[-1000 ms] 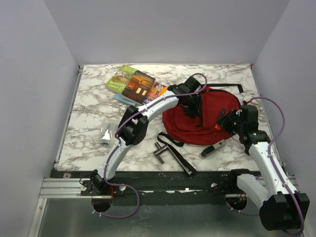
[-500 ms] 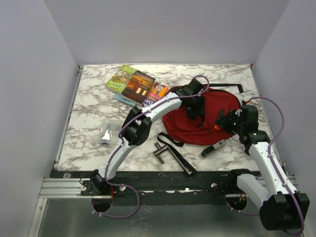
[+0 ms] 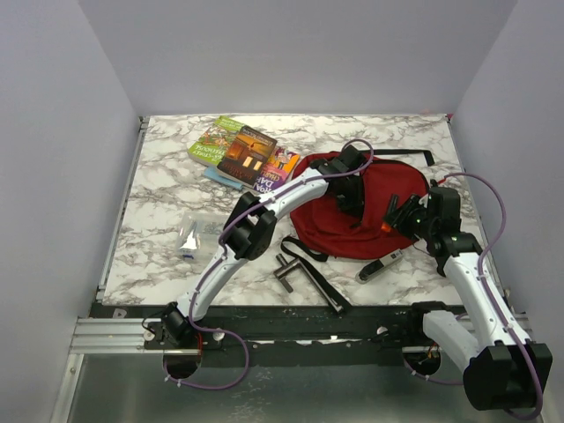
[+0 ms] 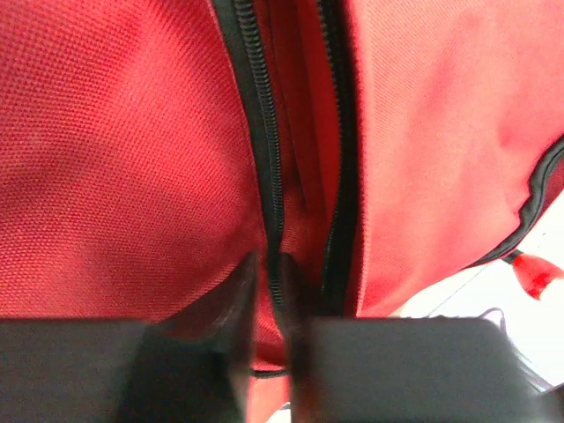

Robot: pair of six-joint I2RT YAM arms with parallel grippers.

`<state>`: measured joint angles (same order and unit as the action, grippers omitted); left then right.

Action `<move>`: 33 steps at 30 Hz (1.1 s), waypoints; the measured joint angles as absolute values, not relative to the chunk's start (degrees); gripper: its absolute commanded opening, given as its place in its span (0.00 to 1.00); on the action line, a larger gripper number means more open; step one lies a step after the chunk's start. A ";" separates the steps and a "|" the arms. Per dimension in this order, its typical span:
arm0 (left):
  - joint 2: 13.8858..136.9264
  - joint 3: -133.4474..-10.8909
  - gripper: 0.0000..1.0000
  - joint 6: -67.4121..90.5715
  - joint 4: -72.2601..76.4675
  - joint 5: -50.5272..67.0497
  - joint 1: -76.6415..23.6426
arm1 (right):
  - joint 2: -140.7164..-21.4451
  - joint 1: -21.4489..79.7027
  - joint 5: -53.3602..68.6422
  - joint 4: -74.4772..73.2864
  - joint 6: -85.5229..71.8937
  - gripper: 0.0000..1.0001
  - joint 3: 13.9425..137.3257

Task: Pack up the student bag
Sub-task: Place the stationery in the student bag.

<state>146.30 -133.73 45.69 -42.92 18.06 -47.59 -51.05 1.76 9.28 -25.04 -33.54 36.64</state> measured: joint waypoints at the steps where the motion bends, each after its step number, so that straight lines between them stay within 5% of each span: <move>1: 146.47 -133.82 0.00 45.67 -42.87 18.22 -47.59 | -51.22 1.76 9.63 -24.95 -33.54 0.01 36.64; 33: 122.43 -101.95 0.00 45.25 -25.93 9.41 -47.64 | -81.43 2.57 30.26 -15.75 -37.17 0.01 52.64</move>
<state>122.43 -101.95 45.25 -25.93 9.41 -47.64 -81.43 2.57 30.26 -15.75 -37.17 52.64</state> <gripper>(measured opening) 0.006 0.304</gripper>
